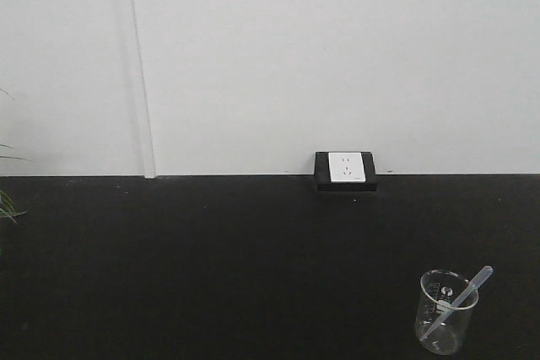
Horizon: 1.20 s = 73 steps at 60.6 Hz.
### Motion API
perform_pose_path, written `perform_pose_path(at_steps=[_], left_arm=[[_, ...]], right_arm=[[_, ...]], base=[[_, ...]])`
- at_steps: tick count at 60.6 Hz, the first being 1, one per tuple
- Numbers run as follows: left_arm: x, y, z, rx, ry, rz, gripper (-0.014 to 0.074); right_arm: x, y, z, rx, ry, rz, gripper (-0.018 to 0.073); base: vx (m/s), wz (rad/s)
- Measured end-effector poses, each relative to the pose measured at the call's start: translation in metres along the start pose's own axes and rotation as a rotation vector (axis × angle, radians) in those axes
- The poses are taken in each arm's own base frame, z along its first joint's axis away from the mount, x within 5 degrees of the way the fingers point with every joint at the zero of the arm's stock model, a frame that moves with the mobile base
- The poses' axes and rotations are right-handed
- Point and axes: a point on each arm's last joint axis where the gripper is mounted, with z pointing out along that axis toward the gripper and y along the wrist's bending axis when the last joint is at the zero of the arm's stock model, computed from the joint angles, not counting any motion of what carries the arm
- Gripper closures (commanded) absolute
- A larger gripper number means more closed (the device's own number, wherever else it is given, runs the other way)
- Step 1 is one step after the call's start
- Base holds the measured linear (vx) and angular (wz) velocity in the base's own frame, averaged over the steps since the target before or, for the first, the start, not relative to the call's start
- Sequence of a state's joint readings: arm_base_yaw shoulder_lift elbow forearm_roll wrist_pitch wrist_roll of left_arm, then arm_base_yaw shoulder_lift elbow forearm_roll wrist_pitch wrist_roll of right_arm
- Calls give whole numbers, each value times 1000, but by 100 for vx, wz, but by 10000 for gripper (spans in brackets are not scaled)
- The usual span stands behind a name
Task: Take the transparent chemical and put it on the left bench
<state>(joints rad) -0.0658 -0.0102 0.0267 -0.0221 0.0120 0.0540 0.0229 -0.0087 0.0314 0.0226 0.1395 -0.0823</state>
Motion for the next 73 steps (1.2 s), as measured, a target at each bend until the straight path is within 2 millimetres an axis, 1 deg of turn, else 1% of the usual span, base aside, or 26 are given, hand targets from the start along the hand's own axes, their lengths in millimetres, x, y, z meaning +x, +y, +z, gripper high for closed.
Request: perform_pose_path(at_steps=[63, 67, 73], left_arm=[[0, 0, 0, 0, 0, 0, 600], [0, 0, 0, 0, 0, 0, 600], [0, 0, 0, 0, 0, 0, 600]], right_arm=[[0, 0, 0, 0, -2, 0, 567], [-2, 0, 0, 1, -17, 0, 567], [-8, -1, 0, 6, -84, 18, 564]], base=[[0, 0], [0, 0], [0, 0]])
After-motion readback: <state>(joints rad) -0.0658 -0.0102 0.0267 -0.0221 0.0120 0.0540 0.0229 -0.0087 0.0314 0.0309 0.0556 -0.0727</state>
